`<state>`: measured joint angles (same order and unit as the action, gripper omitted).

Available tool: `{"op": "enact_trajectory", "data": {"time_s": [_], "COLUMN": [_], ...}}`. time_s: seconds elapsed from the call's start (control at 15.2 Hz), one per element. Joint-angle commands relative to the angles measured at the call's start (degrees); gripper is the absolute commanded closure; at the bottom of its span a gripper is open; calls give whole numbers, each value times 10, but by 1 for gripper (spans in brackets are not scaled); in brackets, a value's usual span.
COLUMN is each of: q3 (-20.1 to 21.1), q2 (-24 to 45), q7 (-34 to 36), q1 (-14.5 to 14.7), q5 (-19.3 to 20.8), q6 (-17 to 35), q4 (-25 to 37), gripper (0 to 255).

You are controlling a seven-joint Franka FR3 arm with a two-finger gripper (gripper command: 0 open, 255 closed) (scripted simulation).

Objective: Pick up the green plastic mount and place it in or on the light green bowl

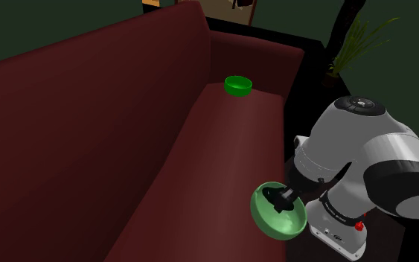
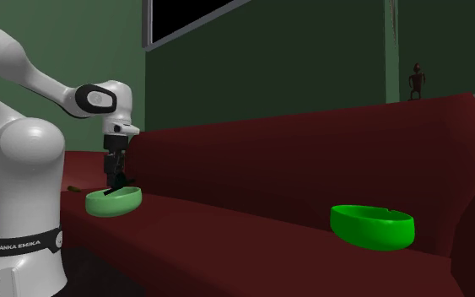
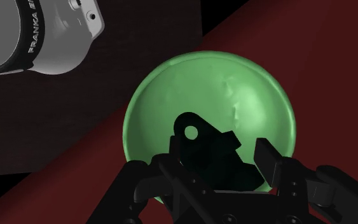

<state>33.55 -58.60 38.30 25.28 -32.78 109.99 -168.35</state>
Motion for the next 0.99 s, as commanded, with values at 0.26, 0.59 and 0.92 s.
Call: {"op": "enact_trajectory", "data": {"time_s": [0.26,0.59,0.92], "q3": [0,-23,-43], "q2": [0,-16,-24], "q7": [0,2,4], "q1": [0,-9,-18], "q5": [0,25,45], "q6": [0,-44,-80], "q4": [0,29,58], "gripper": [0,0,0]}}
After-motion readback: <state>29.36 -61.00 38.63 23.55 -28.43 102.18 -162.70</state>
